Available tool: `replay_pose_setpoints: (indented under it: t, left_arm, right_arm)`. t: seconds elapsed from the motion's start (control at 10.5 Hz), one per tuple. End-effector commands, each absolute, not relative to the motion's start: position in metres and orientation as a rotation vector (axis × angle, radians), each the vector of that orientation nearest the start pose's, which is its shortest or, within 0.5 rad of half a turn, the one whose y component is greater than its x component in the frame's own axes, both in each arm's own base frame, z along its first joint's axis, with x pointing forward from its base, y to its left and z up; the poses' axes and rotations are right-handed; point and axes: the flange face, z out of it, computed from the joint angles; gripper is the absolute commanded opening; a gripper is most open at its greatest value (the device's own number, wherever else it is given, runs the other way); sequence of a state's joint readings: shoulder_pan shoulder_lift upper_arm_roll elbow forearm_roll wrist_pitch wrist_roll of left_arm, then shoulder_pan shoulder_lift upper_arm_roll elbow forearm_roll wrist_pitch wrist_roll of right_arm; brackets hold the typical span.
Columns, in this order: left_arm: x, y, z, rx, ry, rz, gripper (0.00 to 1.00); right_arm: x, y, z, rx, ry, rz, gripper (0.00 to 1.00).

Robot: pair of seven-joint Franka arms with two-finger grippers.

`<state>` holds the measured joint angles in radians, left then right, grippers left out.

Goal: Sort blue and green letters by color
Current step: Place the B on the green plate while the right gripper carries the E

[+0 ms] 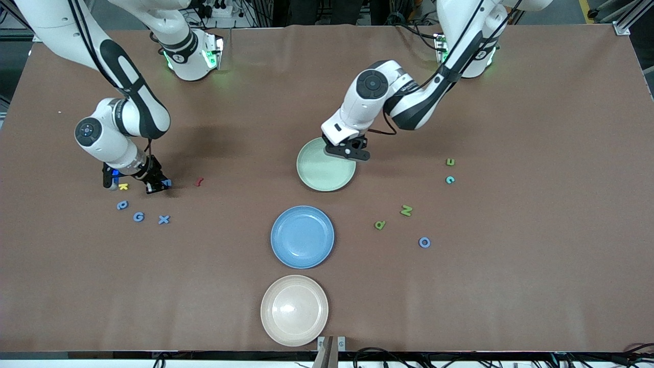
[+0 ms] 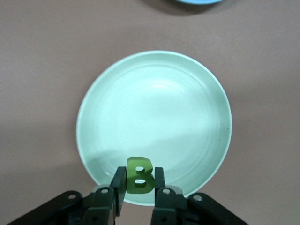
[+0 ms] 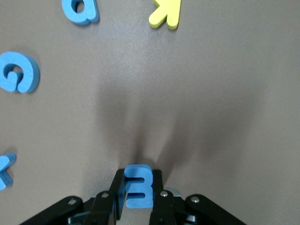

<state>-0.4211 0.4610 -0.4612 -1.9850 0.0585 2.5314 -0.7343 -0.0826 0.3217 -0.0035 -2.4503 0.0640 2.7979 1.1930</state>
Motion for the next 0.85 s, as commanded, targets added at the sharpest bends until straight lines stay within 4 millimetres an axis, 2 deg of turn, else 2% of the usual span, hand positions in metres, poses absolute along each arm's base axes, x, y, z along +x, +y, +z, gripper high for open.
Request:
replay_pose_setpoints:
  t: [0.0,0.28,0.57,0.66,0.76]
  left_arm:
    - [0.423,-0.482,0.257,-3.305,0.206,-0.023,1.00]
    - [0.474,-0.435,0.265,-3.285,0.062,-0.106,1.00]
    - [0.540,-0.368,0.264,-3.241,0.116,-0.195,1.00]
    - [0.557,-0.346,0.257,-3.231,0.185,-0.194,1.00]
    - [0.567,-0.331,0.245,-3.214,0.305,-0.176,1.00]
  right_arm:
    - [0.477,-0.031,0.159,-2.457,1.916,0.014,0.13]
    - [0.487,-0.016,0.179,-2.545,1.756,-0.025,0.07]
    - [0.506,-0.014,0.238,-2.661,1.605,0.044,0.00]
    - [0.515,0.002,0.250,-2.698,1.544,0.046,0.00]
    - [0.524,0.027,0.260,-2.759,1.438,0.009,0.00]
